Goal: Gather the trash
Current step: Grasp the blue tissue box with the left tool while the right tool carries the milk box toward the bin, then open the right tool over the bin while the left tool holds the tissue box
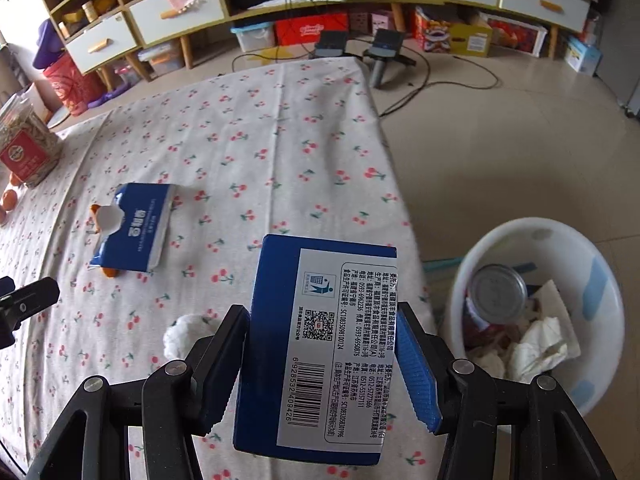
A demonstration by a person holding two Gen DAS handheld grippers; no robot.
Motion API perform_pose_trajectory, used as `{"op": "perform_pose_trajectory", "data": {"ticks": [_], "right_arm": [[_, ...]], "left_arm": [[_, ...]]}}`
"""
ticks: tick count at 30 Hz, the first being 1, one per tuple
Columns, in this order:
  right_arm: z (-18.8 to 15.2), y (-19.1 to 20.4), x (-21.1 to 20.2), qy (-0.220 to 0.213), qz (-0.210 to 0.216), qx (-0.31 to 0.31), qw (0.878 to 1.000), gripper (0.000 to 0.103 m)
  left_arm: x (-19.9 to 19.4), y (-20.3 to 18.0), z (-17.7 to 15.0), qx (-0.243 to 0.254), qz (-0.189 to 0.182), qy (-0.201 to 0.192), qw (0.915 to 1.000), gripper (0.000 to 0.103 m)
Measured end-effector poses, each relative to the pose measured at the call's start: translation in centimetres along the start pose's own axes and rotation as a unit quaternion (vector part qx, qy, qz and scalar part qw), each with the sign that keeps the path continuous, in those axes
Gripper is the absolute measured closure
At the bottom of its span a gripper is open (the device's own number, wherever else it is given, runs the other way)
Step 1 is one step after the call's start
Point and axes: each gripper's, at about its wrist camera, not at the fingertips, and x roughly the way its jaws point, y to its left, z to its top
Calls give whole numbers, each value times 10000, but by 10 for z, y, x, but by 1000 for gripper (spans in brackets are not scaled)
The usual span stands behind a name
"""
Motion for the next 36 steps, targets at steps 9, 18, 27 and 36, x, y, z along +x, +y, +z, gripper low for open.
{"op": "perform_pose_trajectory", "data": {"ticks": [9, 18, 27, 36], "right_arm": [[-7, -55, -14, -86, -179, 385, 9991, 41], [-15, -84, -26, -139, -205, 637, 9977, 41], [-18, -95, -33, -193, -207, 722, 9970, 41], [-19, -142, -53, -411, -332, 1309, 9900, 41]], "left_arm": [[38, -50, 26, 234, 224, 2, 9995, 32], [54, -65, 20, 558, 543, -62, 9969, 53], [31, -49, 7, 331, -10, -121, 9994, 57], [-16, -62, -5, 577, -675, -389, 9953, 58]]}}
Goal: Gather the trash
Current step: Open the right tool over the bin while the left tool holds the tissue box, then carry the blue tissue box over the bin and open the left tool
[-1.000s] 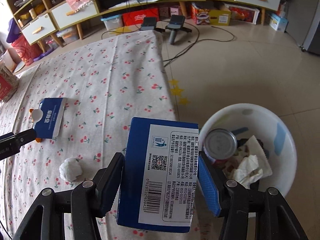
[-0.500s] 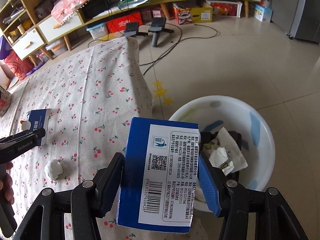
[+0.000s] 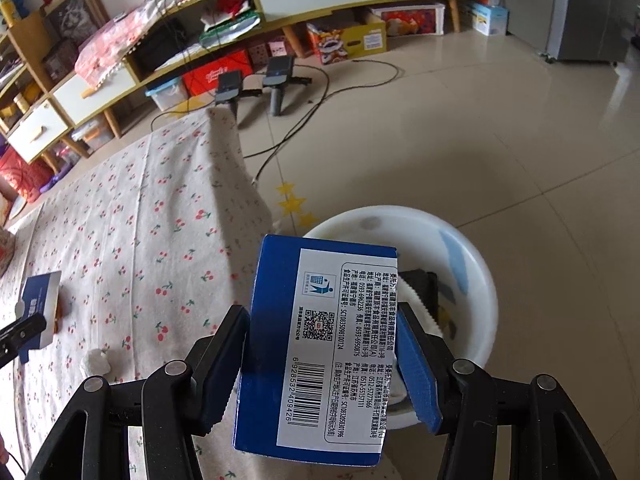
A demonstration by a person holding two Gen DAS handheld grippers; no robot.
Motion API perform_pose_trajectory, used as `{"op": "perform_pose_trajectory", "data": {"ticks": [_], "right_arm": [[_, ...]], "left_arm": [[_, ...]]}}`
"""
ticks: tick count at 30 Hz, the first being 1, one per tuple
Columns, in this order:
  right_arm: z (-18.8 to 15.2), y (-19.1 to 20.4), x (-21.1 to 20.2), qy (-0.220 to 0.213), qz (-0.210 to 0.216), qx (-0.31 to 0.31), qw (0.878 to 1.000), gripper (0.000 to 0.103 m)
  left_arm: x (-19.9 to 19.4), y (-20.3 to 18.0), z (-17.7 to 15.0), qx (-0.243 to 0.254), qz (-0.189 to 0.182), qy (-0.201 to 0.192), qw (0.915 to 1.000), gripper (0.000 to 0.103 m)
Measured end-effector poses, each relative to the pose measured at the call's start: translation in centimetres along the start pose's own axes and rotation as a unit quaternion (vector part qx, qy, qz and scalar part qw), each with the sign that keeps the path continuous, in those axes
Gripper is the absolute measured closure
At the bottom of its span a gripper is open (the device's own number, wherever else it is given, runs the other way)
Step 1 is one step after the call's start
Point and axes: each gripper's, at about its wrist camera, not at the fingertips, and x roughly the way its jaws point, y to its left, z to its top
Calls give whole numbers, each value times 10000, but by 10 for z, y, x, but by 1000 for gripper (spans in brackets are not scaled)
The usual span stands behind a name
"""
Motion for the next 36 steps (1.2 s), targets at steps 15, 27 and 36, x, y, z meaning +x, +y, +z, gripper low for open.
{"op": "perform_pose_trajectory", "data": {"ticks": [15, 27, 36], "right_arm": [[10, -60, 9, -35, 28, 1034, 9946, 28], [-9, -90, -18, 24, -187, 1141, 9933, 28], [-29, -125, -41, -110, -487, 1160, 9920, 27]], "left_arm": [[-4, -97, -10, 670, -852, 121, 9940, 58], [10, -169, -14, 1303, -1216, 280, 9836, 57], [38, -243, -11, 1764, -1566, 546, 9703, 57]]}}
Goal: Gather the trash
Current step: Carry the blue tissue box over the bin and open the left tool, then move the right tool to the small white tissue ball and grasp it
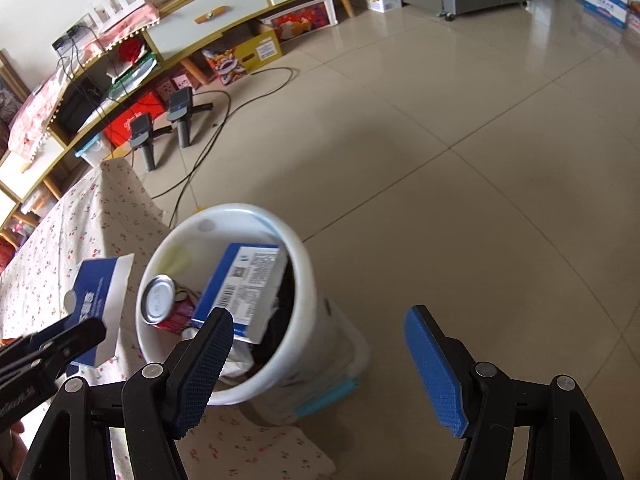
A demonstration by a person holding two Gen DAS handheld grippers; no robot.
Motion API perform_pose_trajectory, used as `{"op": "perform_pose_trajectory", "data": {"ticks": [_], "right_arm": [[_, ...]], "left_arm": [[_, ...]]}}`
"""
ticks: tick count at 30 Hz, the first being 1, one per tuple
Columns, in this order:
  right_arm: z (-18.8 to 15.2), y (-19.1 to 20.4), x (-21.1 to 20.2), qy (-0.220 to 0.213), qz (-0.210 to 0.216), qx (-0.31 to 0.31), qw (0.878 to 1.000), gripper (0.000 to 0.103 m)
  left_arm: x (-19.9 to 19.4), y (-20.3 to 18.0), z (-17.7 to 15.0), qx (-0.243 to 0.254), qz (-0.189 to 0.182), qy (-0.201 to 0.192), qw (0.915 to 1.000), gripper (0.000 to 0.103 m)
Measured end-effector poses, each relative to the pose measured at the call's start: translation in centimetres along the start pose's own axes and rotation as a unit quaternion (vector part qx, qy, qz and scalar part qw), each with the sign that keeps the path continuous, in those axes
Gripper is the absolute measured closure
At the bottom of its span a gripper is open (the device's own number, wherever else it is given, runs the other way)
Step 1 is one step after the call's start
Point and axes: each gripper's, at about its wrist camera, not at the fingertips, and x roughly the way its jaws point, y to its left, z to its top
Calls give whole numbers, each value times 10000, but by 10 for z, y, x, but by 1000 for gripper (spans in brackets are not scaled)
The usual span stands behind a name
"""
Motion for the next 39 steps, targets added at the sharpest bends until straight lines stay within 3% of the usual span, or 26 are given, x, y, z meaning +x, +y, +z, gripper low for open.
{"op": "perform_pose_trajectory", "data": {"ticks": [6, 10, 14, 25, 39], "right_arm": [[-2, -22, -4, 0, 7, 229, 9997, 27], [0, -28, -8, -89, 27, 320, 9994, 27], [-1, -27, -10, -108, 55, 298, 9995, 27], [-6, 7, -14, -104, 125, -124, 9998, 27], [-25, 96, -4, 34, 262, -930, 9953, 26]], "left_arm": [[19, -9, 20, 25, -454, -32, 9990, 52], [20, 0, 26, -229, -169, -130, 9995, 28], [9, 11, 20, -269, -12, -238, 9994, 27], [-48, 75, -20, -487, 348, -405, 9974, 12], [-117, 173, -96, -909, 920, -480, 9904, 3]]}}
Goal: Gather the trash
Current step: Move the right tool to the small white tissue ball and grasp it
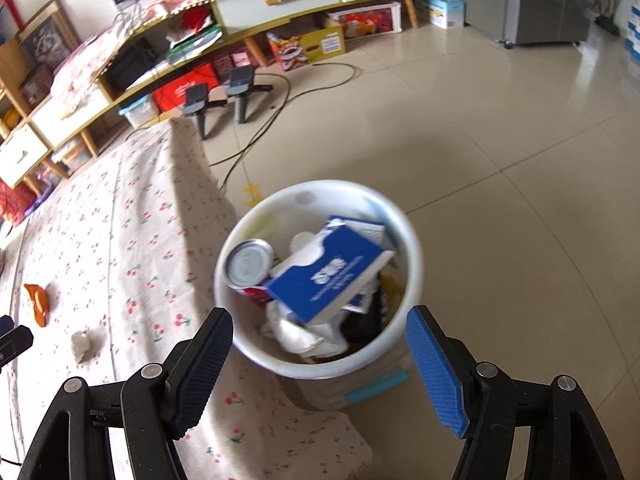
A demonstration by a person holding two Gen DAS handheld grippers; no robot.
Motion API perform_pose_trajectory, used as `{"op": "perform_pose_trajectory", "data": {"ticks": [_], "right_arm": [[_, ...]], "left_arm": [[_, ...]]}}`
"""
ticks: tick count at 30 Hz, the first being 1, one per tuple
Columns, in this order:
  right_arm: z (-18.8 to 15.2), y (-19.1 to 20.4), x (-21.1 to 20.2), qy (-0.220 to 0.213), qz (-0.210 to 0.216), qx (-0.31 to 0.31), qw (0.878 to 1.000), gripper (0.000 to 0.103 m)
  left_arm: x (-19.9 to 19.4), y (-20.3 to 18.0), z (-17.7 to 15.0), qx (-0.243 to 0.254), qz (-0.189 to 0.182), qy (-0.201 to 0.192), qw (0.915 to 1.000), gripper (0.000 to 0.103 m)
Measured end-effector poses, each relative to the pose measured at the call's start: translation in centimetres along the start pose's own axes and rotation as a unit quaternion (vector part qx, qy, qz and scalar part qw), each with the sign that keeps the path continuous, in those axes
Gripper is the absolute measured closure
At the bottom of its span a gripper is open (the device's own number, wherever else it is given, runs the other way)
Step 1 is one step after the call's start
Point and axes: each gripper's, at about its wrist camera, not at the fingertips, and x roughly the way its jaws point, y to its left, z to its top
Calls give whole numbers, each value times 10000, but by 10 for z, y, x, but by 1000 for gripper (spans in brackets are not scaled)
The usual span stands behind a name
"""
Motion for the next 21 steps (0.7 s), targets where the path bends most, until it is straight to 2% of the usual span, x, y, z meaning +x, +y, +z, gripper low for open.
{"op": "perform_pose_trajectory", "data": {"ticks": [2, 7, 14, 17, 21], "right_arm": [[-2, 16, 4, 39, 28, -133, 9999, 26], [-8, 62, 17, 194, 156, -515, 9984, 26], [-25, 128, 49, 621, 430, -990, 9922, 25], [-31, 157, 63, 756, 554, -1203, 9883, 25], [-37, 194, 78, 921, 742, -1420, 9828, 25]], "left_arm": [[-4, 16, -8, -69, 132, 3, 9999, 0], [-12, 57, -29, -320, 507, -116, 9981, 0], [-7, 108, -55, -927, 896, 300, 9912, 0], [-13, 128, -65, -1179, 1120, 344, 9861, 0], [-22, 150, -75, -1396, 1190, 347, 9824, 0]]}}
